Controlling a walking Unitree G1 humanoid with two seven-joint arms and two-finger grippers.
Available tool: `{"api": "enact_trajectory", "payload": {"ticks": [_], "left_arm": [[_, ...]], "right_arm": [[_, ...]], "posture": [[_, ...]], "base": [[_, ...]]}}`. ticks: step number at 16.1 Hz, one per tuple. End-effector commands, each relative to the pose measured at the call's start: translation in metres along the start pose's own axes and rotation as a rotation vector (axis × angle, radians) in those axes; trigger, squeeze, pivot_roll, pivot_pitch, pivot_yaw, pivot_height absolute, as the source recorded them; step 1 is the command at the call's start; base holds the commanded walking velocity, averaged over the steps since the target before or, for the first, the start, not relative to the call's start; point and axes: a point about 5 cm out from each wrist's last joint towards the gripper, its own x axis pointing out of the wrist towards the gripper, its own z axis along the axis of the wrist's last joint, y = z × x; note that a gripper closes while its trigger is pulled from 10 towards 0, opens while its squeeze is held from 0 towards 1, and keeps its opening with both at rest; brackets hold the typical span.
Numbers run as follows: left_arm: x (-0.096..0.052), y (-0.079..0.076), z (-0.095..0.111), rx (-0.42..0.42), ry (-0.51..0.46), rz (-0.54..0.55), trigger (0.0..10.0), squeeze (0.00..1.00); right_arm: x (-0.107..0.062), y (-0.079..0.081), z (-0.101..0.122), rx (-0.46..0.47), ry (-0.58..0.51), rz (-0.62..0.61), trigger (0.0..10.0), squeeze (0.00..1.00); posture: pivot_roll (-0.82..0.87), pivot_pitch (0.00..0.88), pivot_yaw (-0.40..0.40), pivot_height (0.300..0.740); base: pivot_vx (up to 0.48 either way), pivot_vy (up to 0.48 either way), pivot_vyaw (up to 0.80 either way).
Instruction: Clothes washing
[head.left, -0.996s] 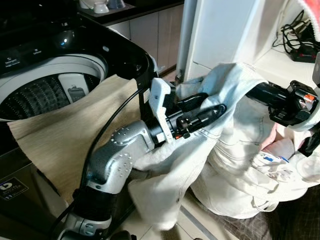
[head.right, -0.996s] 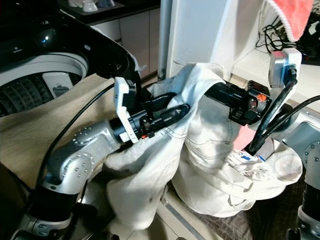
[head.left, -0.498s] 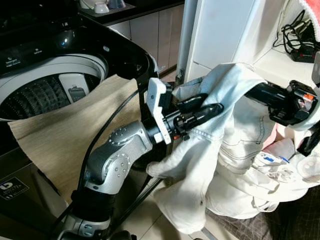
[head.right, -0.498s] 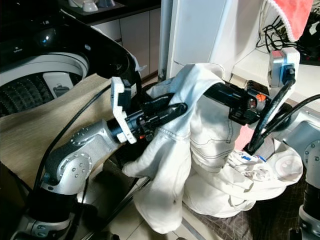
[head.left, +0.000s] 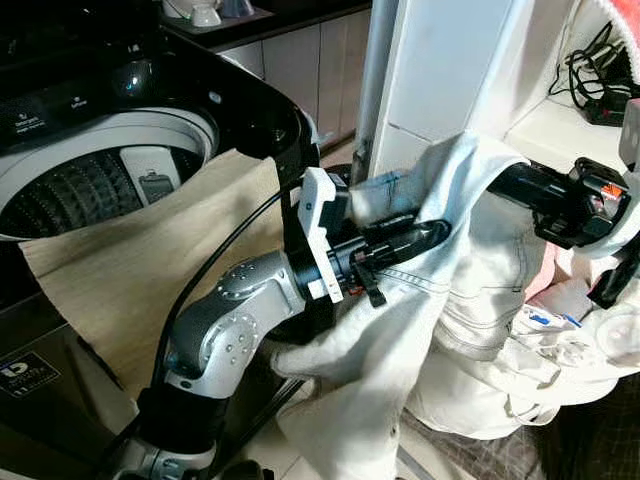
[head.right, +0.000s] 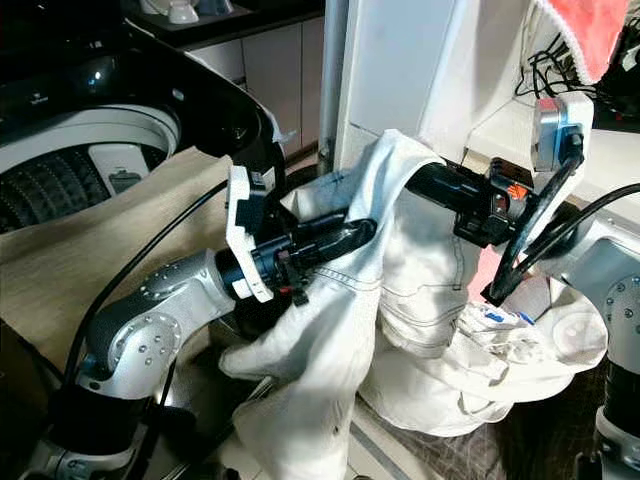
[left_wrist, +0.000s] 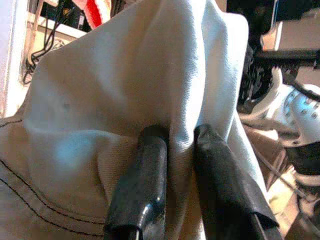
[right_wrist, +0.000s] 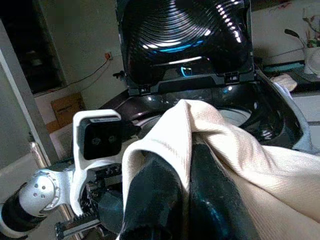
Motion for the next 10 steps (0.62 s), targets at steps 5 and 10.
{"api": "enact_trajectory", "payload": {"ticks": [5, 10], "left_arm": [[0.004, 0.011, 0.001, 0.234, 0.076, 0.114, 0.0, 0.0], [-0.014, 0.023, 0.033, 0.37, -0.168, 0.283, 0.0, 0.0]], "right_arm": [[0.004, 0.002, 0.017, -0.078, -0.048, 0.014, 0.0, 0.0], [-0.001, 0.001, 0.018, -0.083, -0.052, -0.009, 0.0, 0.0]], "posture": [[-0.13, 0.0, -0.008, 0.74], [-0.13, 0.0, -0.007, 0.74]], "base": [[0.0, 0.0, 0.0], [0.0, 0.0, 0.0]]}}
